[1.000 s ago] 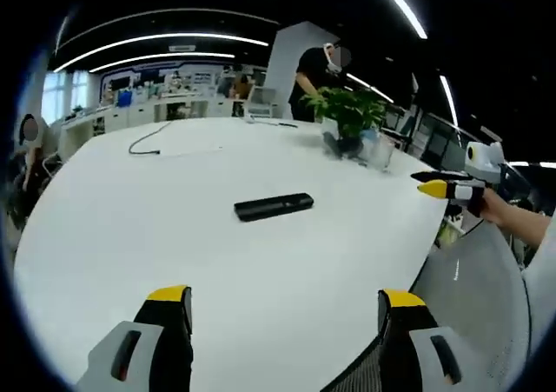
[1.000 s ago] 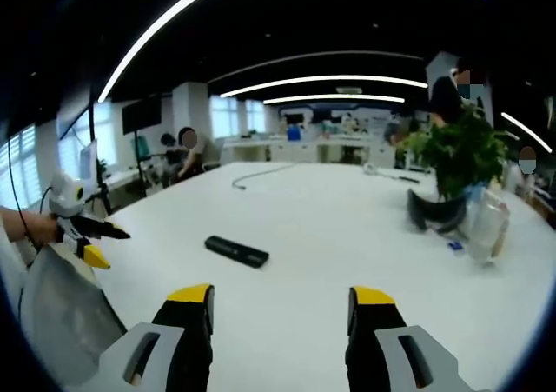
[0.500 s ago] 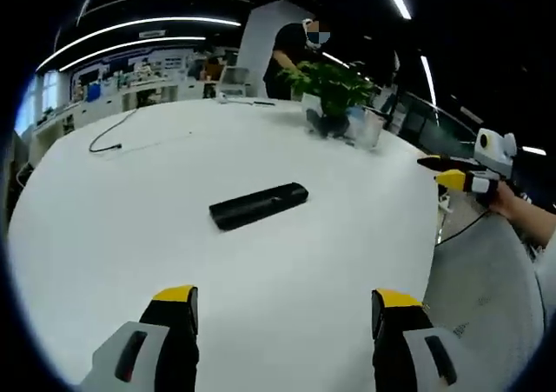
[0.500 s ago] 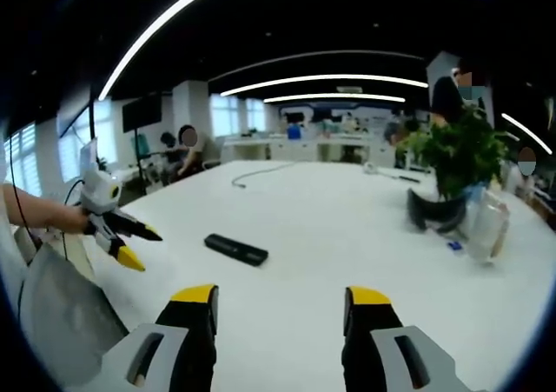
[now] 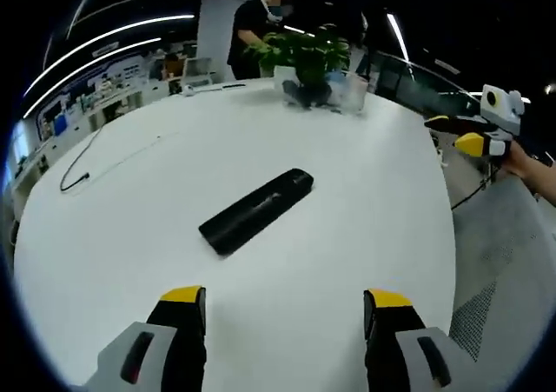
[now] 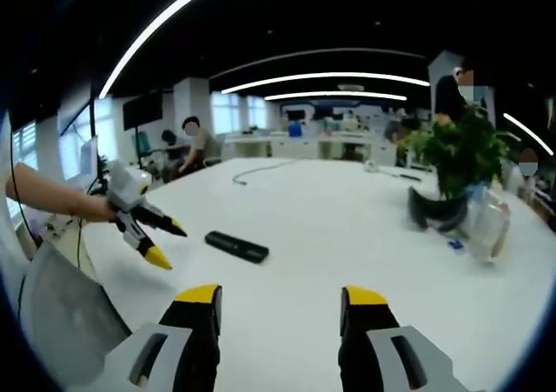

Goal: Press the specified remote control buttons in sequence, fully releasing each button before pressing the next.

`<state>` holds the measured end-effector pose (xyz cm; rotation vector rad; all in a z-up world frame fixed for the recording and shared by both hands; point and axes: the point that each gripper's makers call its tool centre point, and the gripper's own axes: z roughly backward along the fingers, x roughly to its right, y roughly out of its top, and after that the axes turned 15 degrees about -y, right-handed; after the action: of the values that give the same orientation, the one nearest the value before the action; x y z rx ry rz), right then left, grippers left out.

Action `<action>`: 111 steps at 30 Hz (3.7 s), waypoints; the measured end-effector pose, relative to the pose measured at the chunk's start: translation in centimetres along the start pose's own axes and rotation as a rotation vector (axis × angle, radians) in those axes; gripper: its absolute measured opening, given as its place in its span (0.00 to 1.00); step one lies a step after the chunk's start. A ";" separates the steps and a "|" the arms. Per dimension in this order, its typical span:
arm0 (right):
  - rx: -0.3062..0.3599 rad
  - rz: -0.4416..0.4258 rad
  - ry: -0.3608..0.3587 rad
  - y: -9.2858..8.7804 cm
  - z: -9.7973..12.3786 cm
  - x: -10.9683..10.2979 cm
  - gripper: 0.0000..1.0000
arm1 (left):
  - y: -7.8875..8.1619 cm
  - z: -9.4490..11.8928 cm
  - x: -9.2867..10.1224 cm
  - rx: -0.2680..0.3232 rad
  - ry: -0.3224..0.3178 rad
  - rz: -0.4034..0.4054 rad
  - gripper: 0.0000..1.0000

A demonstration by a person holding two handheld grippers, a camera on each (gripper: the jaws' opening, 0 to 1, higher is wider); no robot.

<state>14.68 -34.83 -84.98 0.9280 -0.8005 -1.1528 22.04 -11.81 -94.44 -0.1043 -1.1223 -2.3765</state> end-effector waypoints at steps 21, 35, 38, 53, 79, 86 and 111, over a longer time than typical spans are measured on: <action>-0.017 0.034 0.026 -0.4 -0.1 -0.6 0.47 | 3.5 -3.0 -5.7 -0.229 -0.023 -0.175 0.65; -0.025 0.026 0.025 -0.6 -0.1 -0.4 0.43 | 5.6 -6.6 -5.3 -0.327 -0.109 -0.336 0.55; -0.030 0.028 0.027 -0.7 -0.2 -0.5 0.42 | 5.6 -6.9 -5.3 -0.338 -0.147 -0.337 0.53; -0.027 0.026 0.035 -0.6 -0.2 -0.6 0.39 | 4.8 -7.0 -2.8 -0.382 -0.233 -0.447 0.25; -0.042 0.052 0.056 -0.9 -0.2 -1.1 0.36 | 2.8 -5.9 -0.1 -0.352 -0.205 -0.330 0.24; -0.044 0.058 0.059 -1.0 -0.2 -1.1 0.34 | 2.1 -5.6 0.8 -0.341 -0.190 -0.316 0.24; -0.049 0.083 0.072 -1.2 -0.1 -1.5 0.31 | 0.1 -4.7 3.7 -0.343 -0.169 -0.301 0.24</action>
<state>13.96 -33.56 -86.15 0.8824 -0.7425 -1.0566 19.57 -16.90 -96.45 -0.2754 -0.8370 -2.8602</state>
